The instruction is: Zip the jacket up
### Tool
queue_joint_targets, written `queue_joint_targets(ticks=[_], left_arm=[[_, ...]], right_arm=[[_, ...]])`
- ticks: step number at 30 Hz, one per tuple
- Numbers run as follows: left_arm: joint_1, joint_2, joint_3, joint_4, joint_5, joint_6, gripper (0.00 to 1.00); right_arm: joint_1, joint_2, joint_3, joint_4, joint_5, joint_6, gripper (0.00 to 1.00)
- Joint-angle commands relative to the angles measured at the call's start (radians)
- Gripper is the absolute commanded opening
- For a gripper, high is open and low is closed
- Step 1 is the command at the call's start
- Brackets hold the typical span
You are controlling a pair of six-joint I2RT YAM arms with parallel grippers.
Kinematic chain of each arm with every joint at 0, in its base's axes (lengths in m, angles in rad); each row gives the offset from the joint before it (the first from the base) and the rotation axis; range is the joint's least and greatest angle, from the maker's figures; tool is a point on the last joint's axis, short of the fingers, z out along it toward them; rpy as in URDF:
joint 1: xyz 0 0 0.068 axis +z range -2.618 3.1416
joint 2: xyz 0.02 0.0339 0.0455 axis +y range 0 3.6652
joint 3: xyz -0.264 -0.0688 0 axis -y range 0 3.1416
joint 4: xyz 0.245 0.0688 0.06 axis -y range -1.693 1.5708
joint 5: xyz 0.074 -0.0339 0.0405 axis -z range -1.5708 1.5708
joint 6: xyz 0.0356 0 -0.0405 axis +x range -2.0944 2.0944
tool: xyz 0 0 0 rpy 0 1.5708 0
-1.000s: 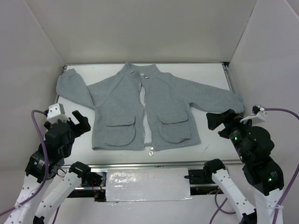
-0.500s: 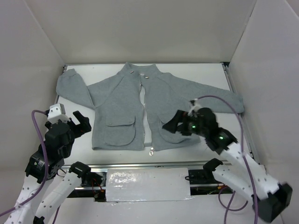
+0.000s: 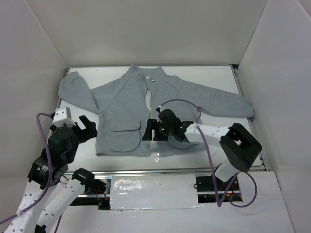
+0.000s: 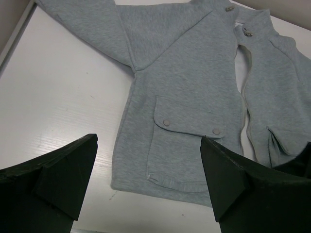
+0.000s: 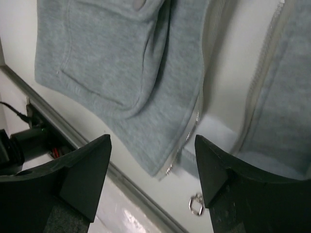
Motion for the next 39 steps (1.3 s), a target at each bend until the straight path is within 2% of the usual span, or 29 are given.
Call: queue_joint_targets(ticks=[1,4,15,18,20,21,24,26,29,31,32,36,39], left_arm=[[-0.004,-0.003,-0.007,0.066,0.049,0.041,0.99],[-0.004,0.009,-0.007,0.072,0.063,0.047,0.99],[-0.005,0.023,-0.008,0.079,0.087,0.058,0.99],[-0.005,0.023,-0.01,0.081,0.092,0.061,0.99],[-0.005,0.024,-0.01,0.084,0.096,0.063,0.99],[-0.005,0.026,-0.01,0.083,0.096,0.063,0.99],[-0.005,0.027,-0.008,0.083,0.096,0.063,0.99],[-0.005,0.029,-0.01,0.084,0.098,0.063,0.99],[-0.005,0.029,-0.01,0.084,0.096,0.063,0.99],[-0.005,0.027,-0.008,0.084,0.098,0.064,0.99],[-0.005,0.029,-0.008,0.084,0.099,0.064,0.99],[-0.005,0.012,-0.002,0.113,0.179,0.106,0.99],[-0.005,-0.009,-0.004,0.15,0.37,0.133,0.99]], right_arm=[[0.003,0.062,0.088,0.103,0.009,-0.084,0.76],[0.006,0.121,0.132,0.069,0.062,-0.095,0.77],[-0.004,0.233,0.142,0.114,0.081,-0.072,0.79],[-0.008,0.225,0.087,0.173,0.038,-0.055,0.71],[-0.007,0.223,0.076,0.178,0.03,-0.038,0.71],[-0.008,0.22,0.067,0.202,0.023,-0.035,0.66],[-0.008,0.205,0.005,0.27,-0.019,-0.015,0.38],[-0.007,0.197,-0.012,0.287,-0.029,0.005,0.35],[-0.011,0.184,-0.032,0.304,-0.023,0.018,0.21],[-0.017,0.168,-0.044,0.322,-0.026,0.028,0.03],[-0.017,0.161,-0.045,0.324,-0.029,0.028,0.0],[-0.022,0.098,-0.081,0.391,-0.048,0.035,0.0],[-0.028,0.04,-0.111,0.475,-0.115,0.052,0.0]])
